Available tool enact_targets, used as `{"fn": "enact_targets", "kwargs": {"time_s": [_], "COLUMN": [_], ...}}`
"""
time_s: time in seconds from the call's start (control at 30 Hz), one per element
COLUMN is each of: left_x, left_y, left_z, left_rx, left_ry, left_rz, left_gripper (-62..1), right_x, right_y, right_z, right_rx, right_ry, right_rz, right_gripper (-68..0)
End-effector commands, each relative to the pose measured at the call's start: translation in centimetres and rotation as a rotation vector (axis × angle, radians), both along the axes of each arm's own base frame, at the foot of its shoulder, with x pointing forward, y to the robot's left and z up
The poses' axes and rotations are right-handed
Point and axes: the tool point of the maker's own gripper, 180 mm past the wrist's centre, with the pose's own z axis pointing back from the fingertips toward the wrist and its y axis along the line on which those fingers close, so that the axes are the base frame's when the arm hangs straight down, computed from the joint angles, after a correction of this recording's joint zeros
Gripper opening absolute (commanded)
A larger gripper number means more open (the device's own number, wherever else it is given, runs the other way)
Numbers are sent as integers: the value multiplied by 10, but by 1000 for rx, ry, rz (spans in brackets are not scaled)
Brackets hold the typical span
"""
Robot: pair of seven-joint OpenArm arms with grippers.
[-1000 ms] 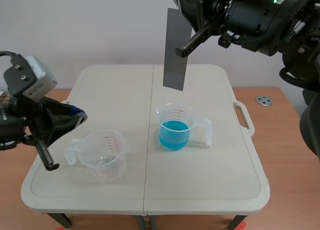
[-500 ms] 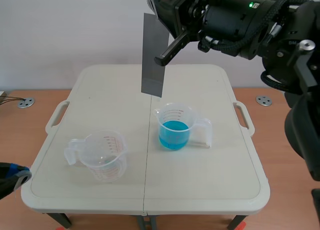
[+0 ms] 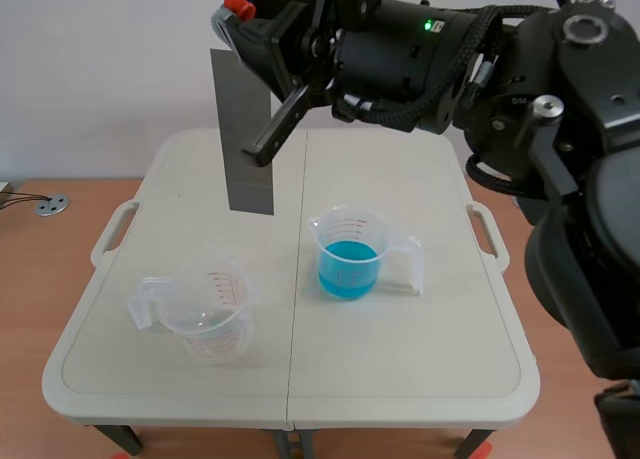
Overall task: Hold the metal plate by the orange handle, dip it into the blue solution, take it out and point at it, then put the plate back in the beaker on the left.
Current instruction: 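Put the plate into the left beaker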
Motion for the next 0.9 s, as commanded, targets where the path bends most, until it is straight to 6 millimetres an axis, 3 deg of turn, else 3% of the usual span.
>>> {"fn": "enact_targets", "kwargs": {"time_s": [0.0, 0.33, 0.57, 0.87], "left_x": [0, -35, -42, -43], "left_y": [-4, 9, 21, 21], "left_z": [4, -12, -19, -19], "left_rx": [-18, 29, 48, 49], "left_ry": [-8, 88, 111, 115], "left_rz": [-3, 22, 44, 45], "left_gripper": [-592, -592, -592, -592], "right_x": [-6, -30, -43, -49], "right_y": [5, 35, 50, 62], "right_z": [21, 15, 12, 13], "right_rx": [36, 23, 15, 32], "right_ry": [-54, -44, -36, -36], "right_rz": [36, 143, 194, 197], "right_gripper": [-662, -662, -662, -662]}}
